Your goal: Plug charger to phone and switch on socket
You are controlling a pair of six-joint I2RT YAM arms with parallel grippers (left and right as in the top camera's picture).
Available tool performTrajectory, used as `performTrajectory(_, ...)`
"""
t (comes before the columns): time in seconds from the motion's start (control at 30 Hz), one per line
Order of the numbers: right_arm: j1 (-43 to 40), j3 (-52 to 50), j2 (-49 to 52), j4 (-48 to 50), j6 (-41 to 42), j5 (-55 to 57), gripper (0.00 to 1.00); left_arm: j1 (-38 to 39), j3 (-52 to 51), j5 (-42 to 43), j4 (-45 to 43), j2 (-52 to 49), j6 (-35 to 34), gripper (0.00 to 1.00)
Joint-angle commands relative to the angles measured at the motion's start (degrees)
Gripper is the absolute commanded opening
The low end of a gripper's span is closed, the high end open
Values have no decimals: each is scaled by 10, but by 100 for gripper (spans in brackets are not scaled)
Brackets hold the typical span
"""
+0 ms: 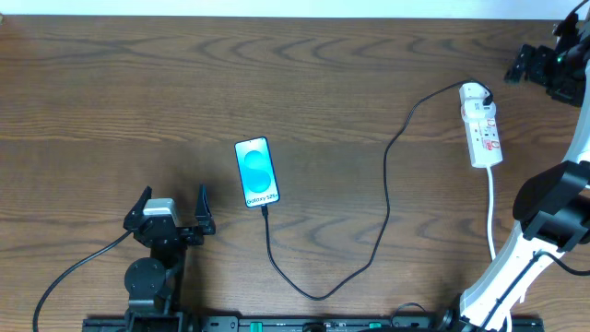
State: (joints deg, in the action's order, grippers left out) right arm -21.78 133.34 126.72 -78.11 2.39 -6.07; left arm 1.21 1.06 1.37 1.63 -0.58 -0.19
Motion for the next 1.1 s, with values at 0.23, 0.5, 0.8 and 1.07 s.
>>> performTrajectory(0.23, 23, -76, -85, 96, 6, -1, 99, -3, -8, -9, 26, 3, -5, 98)
performTrajectory(0.5, 53, -266, -194, 244, 6, -3, 99, -3, -8, -9, 26, 3, -5, 98)
performTrajectory(0.8, 107, -533, -316, 460, 6, -5, 99, -3, -8, -9, 26, 3, -5, 98)
performTrajectory(1.07, 132, -742, -422, 642, 6, -5, 99, -3, -8, -9, 26, 3, -5, 98)
